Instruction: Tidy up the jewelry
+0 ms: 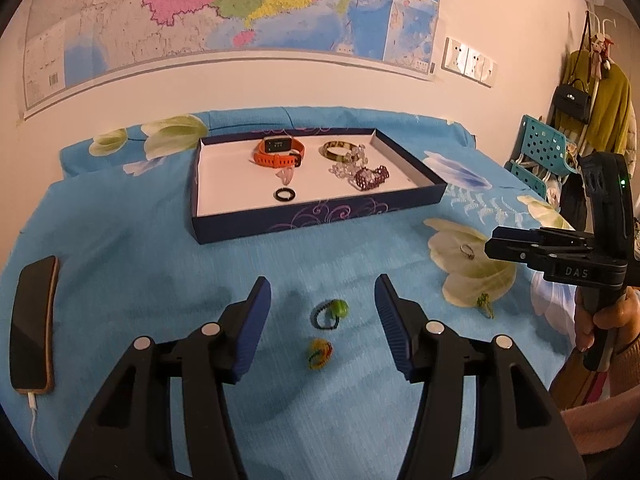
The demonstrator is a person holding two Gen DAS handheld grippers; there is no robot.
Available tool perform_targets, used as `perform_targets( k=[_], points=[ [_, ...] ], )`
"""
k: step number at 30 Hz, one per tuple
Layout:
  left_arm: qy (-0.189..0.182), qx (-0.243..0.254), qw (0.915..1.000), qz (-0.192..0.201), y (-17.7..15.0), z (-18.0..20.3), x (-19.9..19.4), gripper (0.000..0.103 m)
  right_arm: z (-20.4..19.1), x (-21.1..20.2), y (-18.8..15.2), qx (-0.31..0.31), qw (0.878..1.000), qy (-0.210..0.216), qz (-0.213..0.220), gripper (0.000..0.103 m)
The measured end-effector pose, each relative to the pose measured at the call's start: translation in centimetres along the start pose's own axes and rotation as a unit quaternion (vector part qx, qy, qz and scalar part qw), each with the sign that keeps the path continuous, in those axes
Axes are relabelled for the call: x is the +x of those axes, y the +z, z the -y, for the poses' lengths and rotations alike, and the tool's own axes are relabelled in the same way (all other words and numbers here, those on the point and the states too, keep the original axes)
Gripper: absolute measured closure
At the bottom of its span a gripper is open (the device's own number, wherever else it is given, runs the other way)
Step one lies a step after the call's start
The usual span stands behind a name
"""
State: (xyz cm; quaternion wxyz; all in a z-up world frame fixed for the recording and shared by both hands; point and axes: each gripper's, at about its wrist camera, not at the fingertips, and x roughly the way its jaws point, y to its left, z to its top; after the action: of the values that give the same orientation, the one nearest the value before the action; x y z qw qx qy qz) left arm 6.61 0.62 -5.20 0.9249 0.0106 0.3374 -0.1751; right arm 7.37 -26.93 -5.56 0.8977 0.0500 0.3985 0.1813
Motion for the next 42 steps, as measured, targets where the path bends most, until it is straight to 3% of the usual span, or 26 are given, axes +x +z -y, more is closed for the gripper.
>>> perform_targets(
  k=[14, 26, 30, 33, 35, 42],
  points=[
    [0.001, 0.005, 0.9993, -0.037, -2.4, 0.2, 0.7, 0.049, -2.3, 0.1, -2.4, -0.027, 0.999, 0.029, -0.023, 0.061],
    [-0.004, -0.005, 0.9978, -0.066, -2.9, 0.1, 2.2, 0.052, -4.1, 0.9, -3.3, -0.060, 0.997, 0.019, -0.036, 0.062],
    [-0.008, -0.009, 0.9975, -0.070, -2.9, 0.0, 2.4, 0.055, -4.4, 0.9, -3.5, -0.073, 0.997, 0.011, -0.036, 0.067],
    [-0.007, -0.011, 0.9973, -0.072, -2.9, 0.0, 2.5, 0.061, -4.6, 0.9, -3.6, -0.079, 0.996, 0.003, -0.034, 0.072],
    [-0.002, -0.010, 0.9973, -0.072, -2.9, 0.0, 2.6, 0.066, -4.5, 1.0, -3.7, -0.080, 0.996, -0.002, -0.032, 0.081],
    [0.003, -0.007, 0.9972, -0.074, -3.0, 0.2, 2.5, 0.088, -4.5, 1.0, -3.8, -0.083, 0.996, -0.005, -0.032, 0.091]
  ],
)
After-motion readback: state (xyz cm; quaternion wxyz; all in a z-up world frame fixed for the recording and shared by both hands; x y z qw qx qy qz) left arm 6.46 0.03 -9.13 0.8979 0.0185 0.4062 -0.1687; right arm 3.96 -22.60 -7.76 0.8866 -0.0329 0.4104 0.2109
